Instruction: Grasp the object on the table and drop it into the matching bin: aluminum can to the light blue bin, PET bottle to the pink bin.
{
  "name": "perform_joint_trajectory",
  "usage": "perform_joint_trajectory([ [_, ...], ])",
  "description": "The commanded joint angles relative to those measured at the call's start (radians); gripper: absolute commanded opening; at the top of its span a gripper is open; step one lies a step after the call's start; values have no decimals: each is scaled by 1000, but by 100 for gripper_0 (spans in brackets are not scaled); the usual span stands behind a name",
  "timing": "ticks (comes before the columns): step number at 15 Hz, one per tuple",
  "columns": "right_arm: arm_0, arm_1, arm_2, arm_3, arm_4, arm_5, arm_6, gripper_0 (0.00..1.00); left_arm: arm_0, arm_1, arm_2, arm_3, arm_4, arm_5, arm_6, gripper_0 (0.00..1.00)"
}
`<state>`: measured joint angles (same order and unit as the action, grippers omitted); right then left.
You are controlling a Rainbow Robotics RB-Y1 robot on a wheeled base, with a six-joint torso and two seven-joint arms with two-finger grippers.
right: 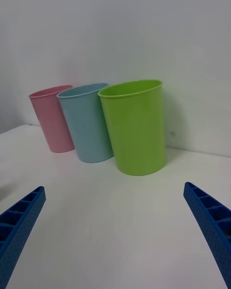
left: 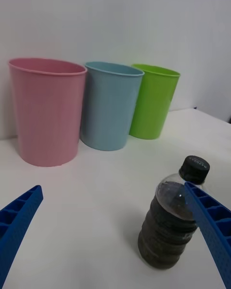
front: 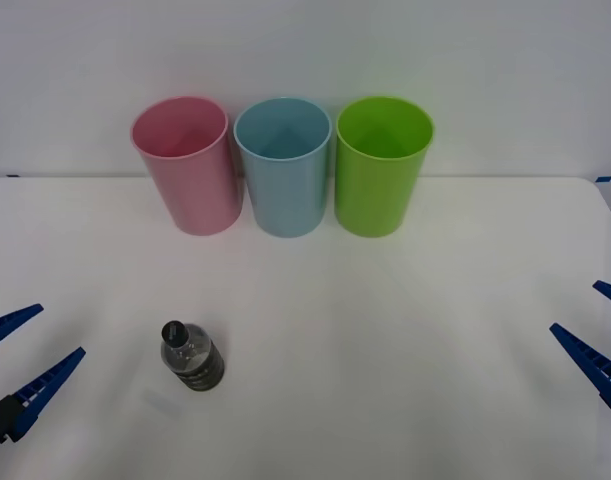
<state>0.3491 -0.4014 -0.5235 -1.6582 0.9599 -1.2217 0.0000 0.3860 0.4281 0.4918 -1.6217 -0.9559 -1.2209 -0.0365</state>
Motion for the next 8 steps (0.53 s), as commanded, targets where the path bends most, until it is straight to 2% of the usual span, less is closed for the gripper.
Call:
perform_joint_trajectory([
  [1, 0, 0, 0, 0, 0, 0, 0, 100, 48, 29, 1, 3, 3, -8, -54, 100],
  [5, 0, 0, 0, 0, 0, 0, 0, 100, 82, 35, -22, 69, 2, -31, -198, 100],
  [8, 0, 0, 0, 0, 0, 0, 0, 100, 60, 69, -85, 167, 3, -48, -281, 100],
])
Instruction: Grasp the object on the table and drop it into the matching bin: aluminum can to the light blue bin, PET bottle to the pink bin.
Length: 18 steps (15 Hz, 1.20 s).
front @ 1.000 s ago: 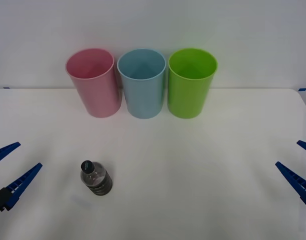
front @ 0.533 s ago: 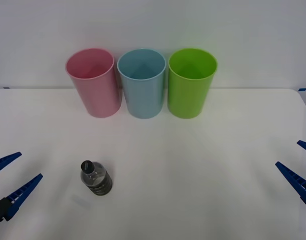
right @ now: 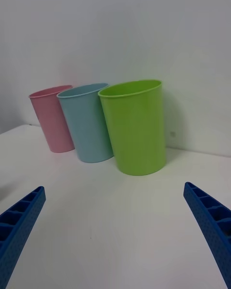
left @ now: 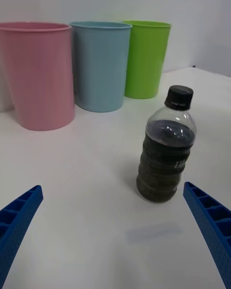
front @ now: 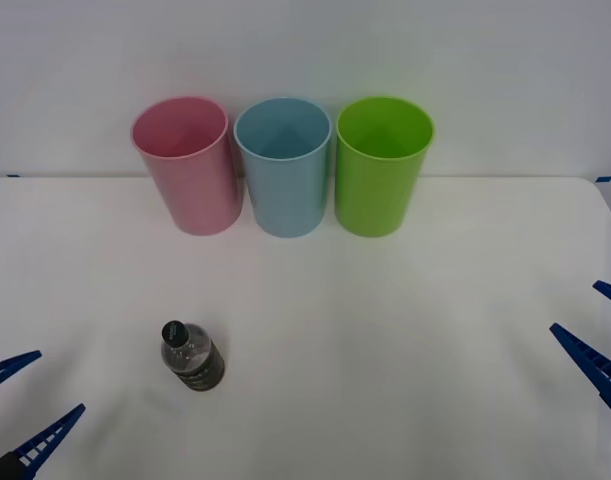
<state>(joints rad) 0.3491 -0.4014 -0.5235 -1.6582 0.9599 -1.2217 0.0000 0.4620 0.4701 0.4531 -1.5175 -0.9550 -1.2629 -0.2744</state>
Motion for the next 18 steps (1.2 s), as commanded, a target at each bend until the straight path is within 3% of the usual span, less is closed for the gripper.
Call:
perform_joint_trajectory([
  [1, 0, 0, 0, 0, 0, 0, 0, 100, -25, 31, -67, 88, 12, -9, -46, 100],
  [9, 0, 0, 0, 0, 0, 0, 0, 100, -62, 5, -134, 132, 15, -9, -83, 100],
  [18, 0, 0, 0, 0, 0, 0, 0, 100, -154, -73, -142, 163, -94, 2, -98, 100],
])
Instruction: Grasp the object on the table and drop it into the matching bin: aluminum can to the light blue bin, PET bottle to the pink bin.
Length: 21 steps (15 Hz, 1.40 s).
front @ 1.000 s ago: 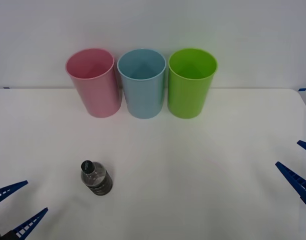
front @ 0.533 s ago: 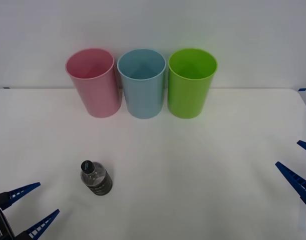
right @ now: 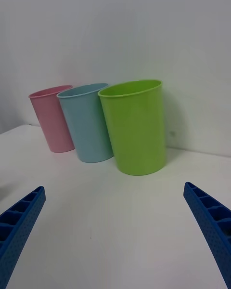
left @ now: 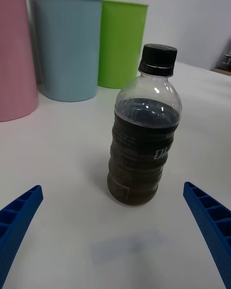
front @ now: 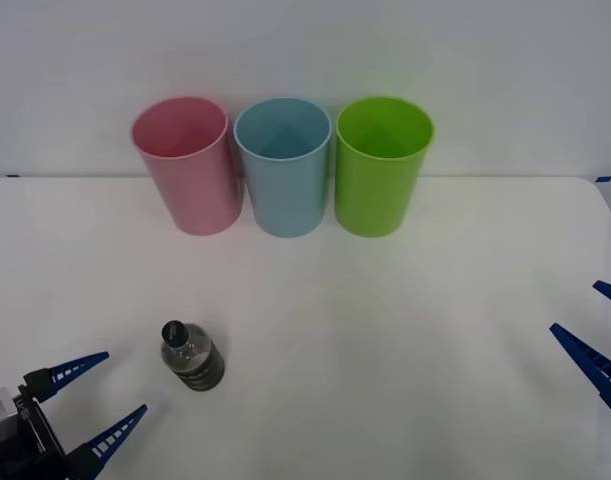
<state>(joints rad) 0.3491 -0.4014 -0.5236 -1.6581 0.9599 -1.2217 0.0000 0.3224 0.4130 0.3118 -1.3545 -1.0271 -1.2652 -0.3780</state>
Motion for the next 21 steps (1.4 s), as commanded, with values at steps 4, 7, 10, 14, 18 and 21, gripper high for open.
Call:
perform_joint_trajectory([
  [4, 0, 0, 0, 0, 0, 0, 0, 100, -40, -36, -31, 0, -44, 20, 10, 100],
  [7, 0, 0, 0, 0, 0, 0, 0, 100, -65, -66, -34, 2, -88, 23, 13, 100],
  [10, 0, 0, 0, 0, 0, 0, 0, 100, -86, -111, -33, 3, -128, 23, 13, 100],
  [14, 0, 0, 0, 0, 0, 0, 0, 100, -115, -164, -26, 5, -186, 27, 14, 100],
  [18, 0, 0, 0, 0, 0, 0, 0, 100, -149, -223, -8, 5, -254, 27, 14, 100],
  [21, 0, 0, 0, 0, 0, 0, 0, 100, -166, -237, -3, 6, -283, 30, 17, 100],
])
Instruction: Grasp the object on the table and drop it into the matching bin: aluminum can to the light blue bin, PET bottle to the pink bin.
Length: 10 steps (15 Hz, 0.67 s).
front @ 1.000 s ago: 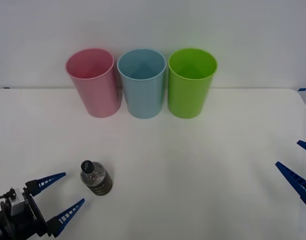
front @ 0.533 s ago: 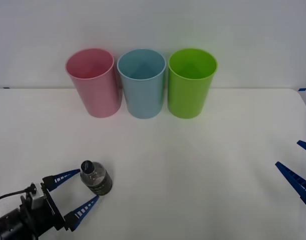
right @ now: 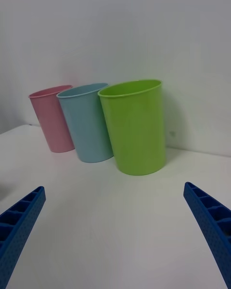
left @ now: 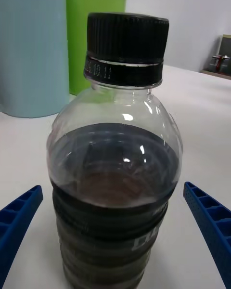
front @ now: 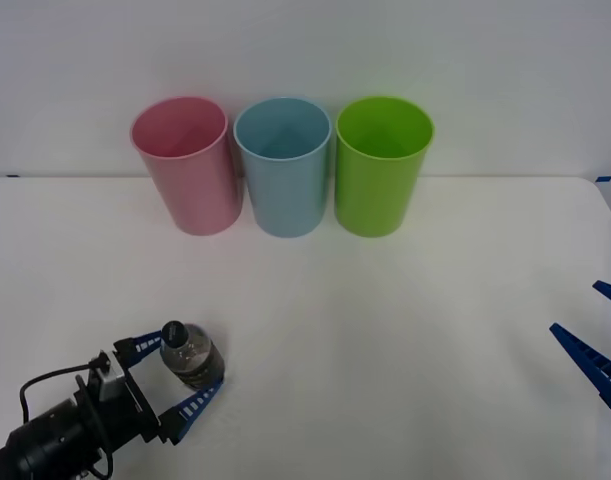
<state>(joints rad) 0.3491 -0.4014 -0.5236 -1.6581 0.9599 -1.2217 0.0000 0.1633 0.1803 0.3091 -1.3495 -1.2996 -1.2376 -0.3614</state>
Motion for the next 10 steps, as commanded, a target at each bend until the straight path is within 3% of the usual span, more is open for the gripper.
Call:
perform_joint_trajectory([
  [1, 0, 0, 0, 0, 0, 0, 0, 100, -10, -4, -2, 3, -10, 3, 2, 100],
  [8, 0, 0, 0, 0, 0, 0, 0, 100, -28, -4, -4, 35, -9, 1, -16, 100],
  [9, 0, 0, 0, 0, 0, 0, 0, 100, -27, -4, -5, 35, -9, 0, -16, 74],
  [10, 0, 0, 0, 0, 0, 0, 0, 100, -28, -4, -4, 35, -7, 0, -17, 33],
])
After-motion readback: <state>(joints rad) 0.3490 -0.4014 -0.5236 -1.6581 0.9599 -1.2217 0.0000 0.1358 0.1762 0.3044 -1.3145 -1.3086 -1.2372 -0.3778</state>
